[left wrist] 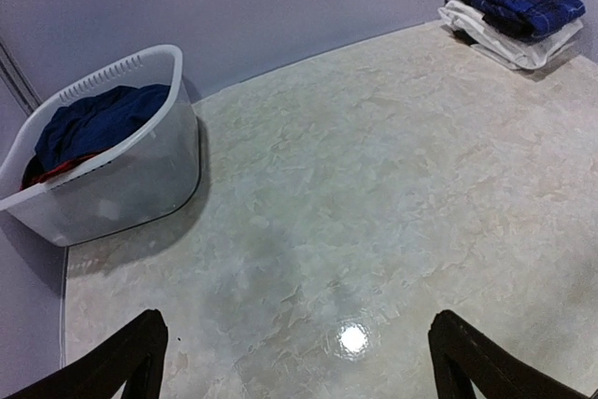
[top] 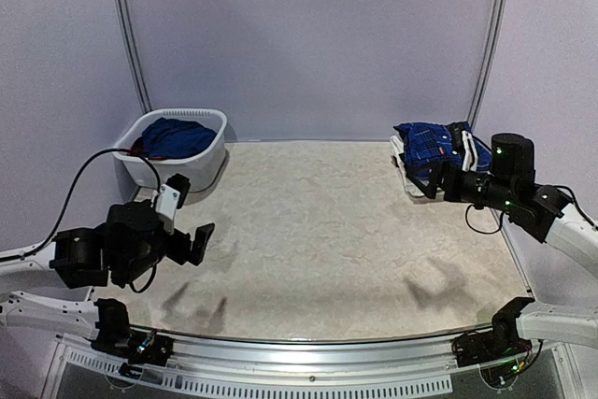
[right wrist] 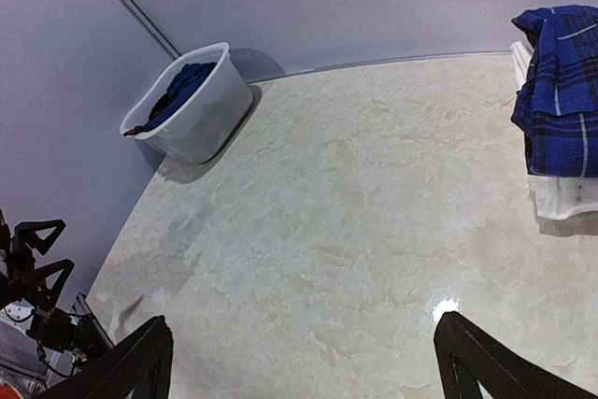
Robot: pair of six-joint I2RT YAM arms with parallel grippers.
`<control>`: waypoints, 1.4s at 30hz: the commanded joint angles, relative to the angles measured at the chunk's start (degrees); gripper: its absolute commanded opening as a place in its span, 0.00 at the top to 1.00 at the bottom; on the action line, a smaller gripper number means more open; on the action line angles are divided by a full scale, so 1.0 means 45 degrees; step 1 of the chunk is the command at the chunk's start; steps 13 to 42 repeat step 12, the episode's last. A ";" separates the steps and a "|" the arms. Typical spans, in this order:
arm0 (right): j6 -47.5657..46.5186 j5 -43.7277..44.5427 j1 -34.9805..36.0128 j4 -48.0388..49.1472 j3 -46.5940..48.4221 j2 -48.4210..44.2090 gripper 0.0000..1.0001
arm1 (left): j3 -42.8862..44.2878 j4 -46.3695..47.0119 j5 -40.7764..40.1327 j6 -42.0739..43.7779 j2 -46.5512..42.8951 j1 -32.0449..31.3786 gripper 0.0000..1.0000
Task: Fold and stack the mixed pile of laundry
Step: Reset both arms
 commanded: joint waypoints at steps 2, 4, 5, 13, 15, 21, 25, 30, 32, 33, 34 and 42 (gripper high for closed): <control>-0.0010 0.0332 0.0026 -0.0216 -0.0034 -0.0706 0.01 | -0.0341 -0.0420 -0.0409 -0.0268 -0.0917 -0.0029 0.00; -0.0060 0.0349 0.0038 -0.0278 -0.0046 -0.0801 0.01 | -0.0410 -0.0408 -0.0409 -0.0314 -0.1018 -0.0029 0.00; -0.0116 0.0361 0.0036 -0.0290 -0.0016 -0.0837 0.01 | -0.0436 -0.0423 -0.0414 -0.0327 -0.1023 -0.0029 0.00; -0.0367 0.1051 0.0038 -0.0743 0.0215 -0.0890 0.01 | -0.0426 -0.0444 -0.0487 -0.0331 -0.1023 -0.0029 0.00; -0.0367 0.1051 0.0038 -0.0743 0.0215 -0.0890 0.01 | -0.0426 -0.0444 -0.0487 -0.0331 -0.1023 -0.0029 0.00; -0.0367 0.1051 0.0038 -0.0743 0.0215 -0.0890 0.01 | -0.0426 -0.0444 -0.0487 -0.0331 -0.1023 -0.0029 0.00; -0.0367 0.1051 0.0038 -0.0743 0.0215 -0.0890 0.01 | -0.0426 -0.0444 -0.0487 -0.0331 -0.1023 -0.0029 0.00; -0.0367 0.1051 0.0038 -0.0743 0.0215 -0.0890 0.01 | -0.0426 -0.0444 -0.0487 -0.0331 -0.1023 -0.0029 0.00; -0.0367 0.1051 0.0038 -0.0743 0.0215 -0.0890 0.01 | -0.0426 -0.0444 -0.0487 -0.0331 -0.1023 -0.0029 0.00; -0.0367 0.1051 0.0038 -0.0743 0.0215 -0.0890 0.01 | -0.0426 -0.0444 -0.0487 -0.0331 -0.1023 -0.0029 0.00; -0.0367 0.1051 0.0038 -0.0743 0.0215 -0.0890 0.01 | -0.0426 -0.0444 -0.0487 -0.0331 -0.1023 -0.0029 0.00; -0.0367 0.1051 0.0038 -0.0743 0.0215 -0.0890 0.01 | -0.0426 -0.0444 -0.0487 -0.0331 -0.1023 -0.0029 0.00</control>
